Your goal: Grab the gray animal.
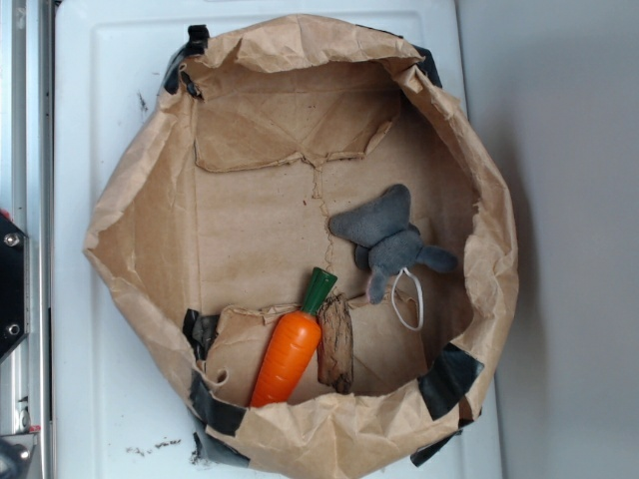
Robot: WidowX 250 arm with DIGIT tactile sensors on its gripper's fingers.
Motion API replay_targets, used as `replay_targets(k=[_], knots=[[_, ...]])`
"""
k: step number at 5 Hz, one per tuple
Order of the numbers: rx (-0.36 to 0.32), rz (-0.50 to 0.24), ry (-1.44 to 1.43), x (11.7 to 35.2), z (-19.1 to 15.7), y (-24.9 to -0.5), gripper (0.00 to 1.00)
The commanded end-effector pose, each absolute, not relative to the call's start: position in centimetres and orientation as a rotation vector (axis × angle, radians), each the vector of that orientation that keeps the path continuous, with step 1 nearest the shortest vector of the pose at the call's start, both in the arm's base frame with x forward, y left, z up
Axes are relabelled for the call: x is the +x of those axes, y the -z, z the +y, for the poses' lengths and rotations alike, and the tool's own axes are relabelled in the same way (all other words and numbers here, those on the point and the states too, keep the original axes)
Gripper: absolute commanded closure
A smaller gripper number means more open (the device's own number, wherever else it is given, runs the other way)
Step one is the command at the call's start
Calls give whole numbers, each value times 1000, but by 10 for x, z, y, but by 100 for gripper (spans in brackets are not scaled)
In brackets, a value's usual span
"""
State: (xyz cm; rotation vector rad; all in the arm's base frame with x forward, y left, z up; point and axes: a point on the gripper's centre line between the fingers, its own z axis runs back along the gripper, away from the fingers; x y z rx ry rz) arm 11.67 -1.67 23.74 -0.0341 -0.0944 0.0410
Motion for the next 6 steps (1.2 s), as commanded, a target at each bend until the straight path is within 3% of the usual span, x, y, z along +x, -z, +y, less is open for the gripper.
replay_targets(k=[1,2,3,4,5,6], knots=[[-34,-94,-41,117,-17,-237,0],[109,-261,127,144,-23,-239,0],[68,-227,279,179,-33,-225,0],[100,-213,337,217,-37,-198,0],[27,-140,294,248,-20,-192,0],[27,-140,294,248,-20,-192,0]])
